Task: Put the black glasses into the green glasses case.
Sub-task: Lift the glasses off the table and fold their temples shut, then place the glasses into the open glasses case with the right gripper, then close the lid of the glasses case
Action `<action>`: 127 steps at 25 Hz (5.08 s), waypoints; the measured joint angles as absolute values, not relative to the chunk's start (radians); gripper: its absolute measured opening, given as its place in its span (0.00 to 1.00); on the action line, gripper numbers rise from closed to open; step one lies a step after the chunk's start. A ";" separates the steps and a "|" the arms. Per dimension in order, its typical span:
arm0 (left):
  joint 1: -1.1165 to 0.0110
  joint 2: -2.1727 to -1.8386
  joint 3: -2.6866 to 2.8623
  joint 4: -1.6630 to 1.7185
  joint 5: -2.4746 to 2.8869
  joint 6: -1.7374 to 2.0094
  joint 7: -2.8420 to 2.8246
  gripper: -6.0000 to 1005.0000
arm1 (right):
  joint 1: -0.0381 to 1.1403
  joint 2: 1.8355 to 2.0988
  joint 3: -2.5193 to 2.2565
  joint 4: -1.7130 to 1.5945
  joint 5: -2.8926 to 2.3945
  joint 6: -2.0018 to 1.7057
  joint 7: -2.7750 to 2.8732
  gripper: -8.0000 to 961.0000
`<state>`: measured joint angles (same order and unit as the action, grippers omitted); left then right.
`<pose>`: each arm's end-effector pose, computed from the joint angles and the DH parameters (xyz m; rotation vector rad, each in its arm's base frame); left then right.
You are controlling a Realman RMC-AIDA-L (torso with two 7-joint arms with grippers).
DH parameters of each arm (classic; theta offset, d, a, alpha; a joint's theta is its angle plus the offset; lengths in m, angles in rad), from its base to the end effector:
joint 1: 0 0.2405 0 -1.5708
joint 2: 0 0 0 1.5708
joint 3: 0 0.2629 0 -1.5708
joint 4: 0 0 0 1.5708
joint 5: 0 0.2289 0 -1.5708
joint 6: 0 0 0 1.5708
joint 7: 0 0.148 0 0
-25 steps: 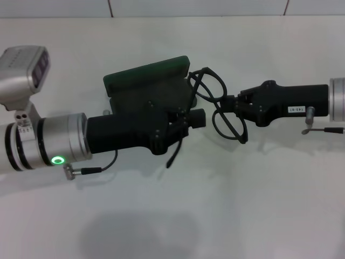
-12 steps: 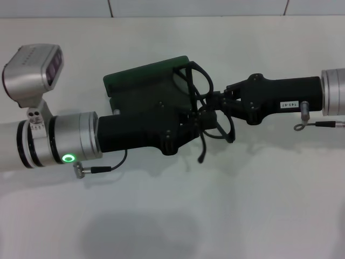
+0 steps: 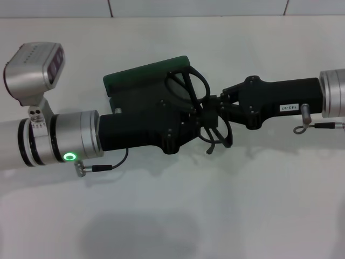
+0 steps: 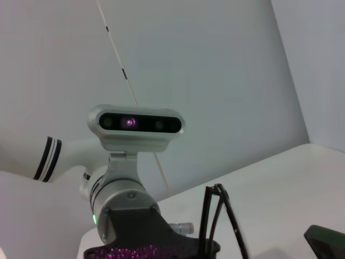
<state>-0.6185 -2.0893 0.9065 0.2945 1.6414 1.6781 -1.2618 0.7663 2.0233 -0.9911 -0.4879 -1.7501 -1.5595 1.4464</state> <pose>-0.2225 0.3196 -0.0649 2.7854 0.6817 1.2274 0.1821 0.3844 -0.0367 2.9872 -0.4773 -0.8419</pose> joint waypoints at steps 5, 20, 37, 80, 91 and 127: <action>-0.623 -2.089 0.907 0.294 1.641 1.678 -1.261 0.03 | 0.768 2.023 -0.994 -0.488 -1.747 -1.556 1.446 0.08; -0.620 -2.089 0.916 0.295 1.641 1.675 -1.261 0.03 | 0.759 2.021 -0.993 -0.489 -1.665 -1.550 1.446 0.07; -0.624 -2.089 0.916 0.294 1.642 1.646 -1.261 0.03 | 0.760 2.023 -0.995 -0.489 -1.658 -1.580 1.447 0.07; -0.388 -2.052 0.914 0.347 1.652 1.407 -1.090 0.04 | 0.913 2.028 -1.853 -0.749 -1.726 -0.683 1.252 0.10; -0.385 -2.055 0.916 0.346 1.652 1.411 -1.090 0.04 | 0.926 2.028 -1.951 -0.751 -1.711 -0.588 1.260 0.11; -0.380 -2.051 0.909 0.341 1.661 1.431 -1.113 0.04 | 0.755 2.028 -1.875 -0.869 -1.578 -0.581 1.266 0.28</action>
